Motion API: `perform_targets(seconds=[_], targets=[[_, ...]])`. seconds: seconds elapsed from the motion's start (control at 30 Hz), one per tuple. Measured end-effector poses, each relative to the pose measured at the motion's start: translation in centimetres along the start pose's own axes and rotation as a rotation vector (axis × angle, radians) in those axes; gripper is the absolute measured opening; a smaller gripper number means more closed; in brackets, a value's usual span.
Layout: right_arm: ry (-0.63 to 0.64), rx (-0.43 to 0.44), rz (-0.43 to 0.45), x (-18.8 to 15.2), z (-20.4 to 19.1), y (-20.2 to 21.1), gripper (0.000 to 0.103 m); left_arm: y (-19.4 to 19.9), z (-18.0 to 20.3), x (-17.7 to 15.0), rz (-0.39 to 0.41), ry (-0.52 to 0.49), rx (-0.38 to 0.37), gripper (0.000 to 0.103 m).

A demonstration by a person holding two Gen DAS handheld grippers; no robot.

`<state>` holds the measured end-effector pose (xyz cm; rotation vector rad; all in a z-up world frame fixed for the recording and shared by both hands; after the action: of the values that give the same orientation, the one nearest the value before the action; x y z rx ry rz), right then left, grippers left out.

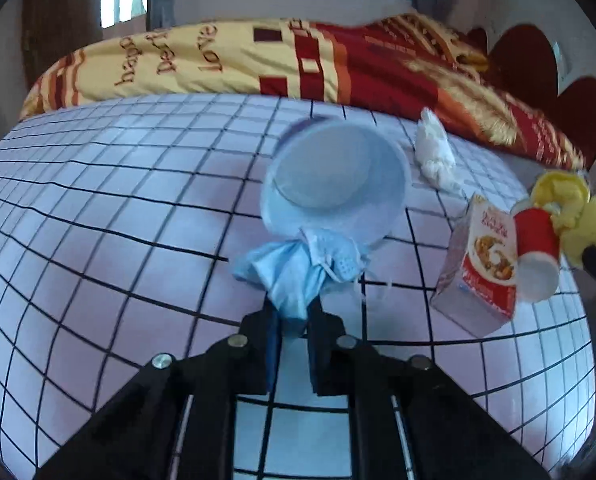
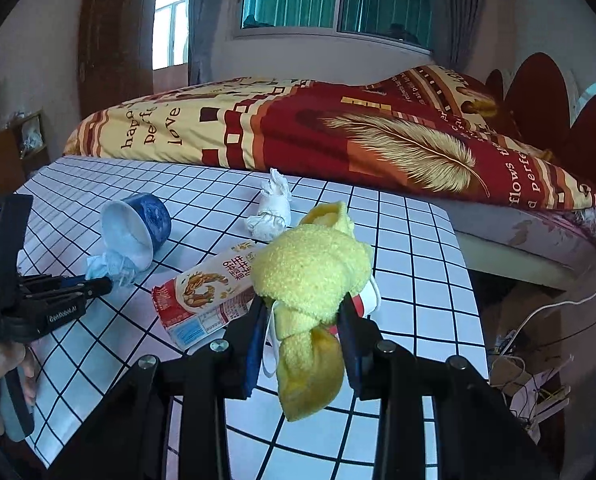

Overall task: Collect trash
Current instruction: 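Grasp the yellow towel with the right gripper while the left grasps the light blue mask, then carry the towel and mask over the black bin and release both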

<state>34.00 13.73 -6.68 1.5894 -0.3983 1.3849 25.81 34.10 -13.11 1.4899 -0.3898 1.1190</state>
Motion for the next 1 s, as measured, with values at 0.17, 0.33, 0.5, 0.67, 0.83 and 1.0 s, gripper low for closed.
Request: perform_targets(seconds=[0.17,0.33,0.5,0.67,0.83,1.0], targets=[[-0.036,0.022,0.014,-0.1,0.5,1.4,0.036,3.1,0.1,-0.5,0.060,-0.012,-0.015,0.014],[-0.039,0.010,0.024,-0.4,0.9,3.6,0.036,6.1,1.1,-1.3,0.105,-0.050,-0.033,0.014],[-0.058,-0.001,0.032,-1.3,1.6,6.2,0.034,8.8,3.4,-2.0,0.133,-0.113,-0.067,0.013],[-0.061,-0.018,0.035,-2.6,2.3,9.1,0.033,10.8,5.8,-3.3,0.138,-0.160,-0.109,0.014],[-0.073,-0.040,0.018,-4.3,4.0,10.9,0.033,11.6,7.7,-4.8,0.119,-0.184,-0.143,0.013],[-0.081,-0.047,0.025,-5.4,5.0,13.3,0.033,12.9,9.2,-5.8,0.123,-0.202,-0.165,0.014]])
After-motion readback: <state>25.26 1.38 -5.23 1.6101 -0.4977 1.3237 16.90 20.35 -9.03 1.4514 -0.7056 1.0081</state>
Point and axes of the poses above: each gripper's, at about its wrist camera, not at the fingertips, and y roughly against the way its jaws point, z to its right, x to its top, the point moved 6 cm from there along -y, roughly the way its jaws point, and after that the axes turned 13 degrees about z, right-handed, at the moved point
